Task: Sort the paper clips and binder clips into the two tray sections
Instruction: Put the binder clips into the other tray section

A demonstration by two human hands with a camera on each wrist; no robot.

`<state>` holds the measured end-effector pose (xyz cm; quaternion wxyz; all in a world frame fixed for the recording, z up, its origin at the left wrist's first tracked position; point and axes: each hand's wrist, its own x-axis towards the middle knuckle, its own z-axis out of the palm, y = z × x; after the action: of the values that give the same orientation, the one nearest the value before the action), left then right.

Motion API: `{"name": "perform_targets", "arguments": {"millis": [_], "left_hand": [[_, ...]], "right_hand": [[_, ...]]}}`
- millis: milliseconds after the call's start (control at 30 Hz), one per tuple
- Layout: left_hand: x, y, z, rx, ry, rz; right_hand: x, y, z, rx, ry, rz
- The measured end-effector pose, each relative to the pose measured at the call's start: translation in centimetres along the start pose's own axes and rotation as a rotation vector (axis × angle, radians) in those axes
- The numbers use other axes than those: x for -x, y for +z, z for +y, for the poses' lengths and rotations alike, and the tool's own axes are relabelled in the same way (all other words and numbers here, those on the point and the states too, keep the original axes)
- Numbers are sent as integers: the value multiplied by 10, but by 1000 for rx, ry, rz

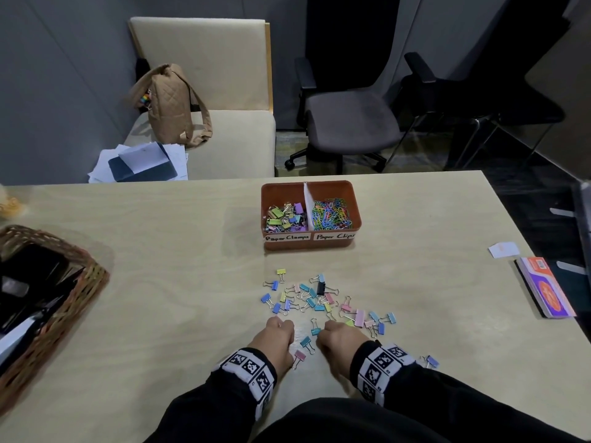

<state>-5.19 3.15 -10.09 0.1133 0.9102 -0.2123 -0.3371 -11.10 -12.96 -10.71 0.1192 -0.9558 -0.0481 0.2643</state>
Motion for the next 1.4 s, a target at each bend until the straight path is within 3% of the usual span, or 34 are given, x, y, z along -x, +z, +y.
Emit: {"name": "perform_targets", "arguments": {"millis": [300,467,600,667,800,1000,1200,1300,1400], "left_hand": [[0,1,-4,-8,16,2],[-2,-9,-6,65,55,18],[-7,-48,-2,417,-57,158],[-12,-79,3,606,-86,259],[-36,-142,15,635,-38,507],[-71,-182,20,628,-2,666],[-59,-155,10,548,-15,599],[-45,-124,2,433,-4,474],[-42,-92,-11,182,-7,240]], "right_hand": [[-3,-14,-9,-47,72,-70],[-3,-39,-5,-273,171,-60],[-16,-75,3,-754,355,73],[-28,-101,5,-938,372,137],[-59,-162,-2,-1080,325,308],[-96,-208,-13,-936,304,519],[-73,-185,-6,-878,229,582],[-52,-151,-5,-695,127,489],[-48,-111,2,-371,97,258]]}}
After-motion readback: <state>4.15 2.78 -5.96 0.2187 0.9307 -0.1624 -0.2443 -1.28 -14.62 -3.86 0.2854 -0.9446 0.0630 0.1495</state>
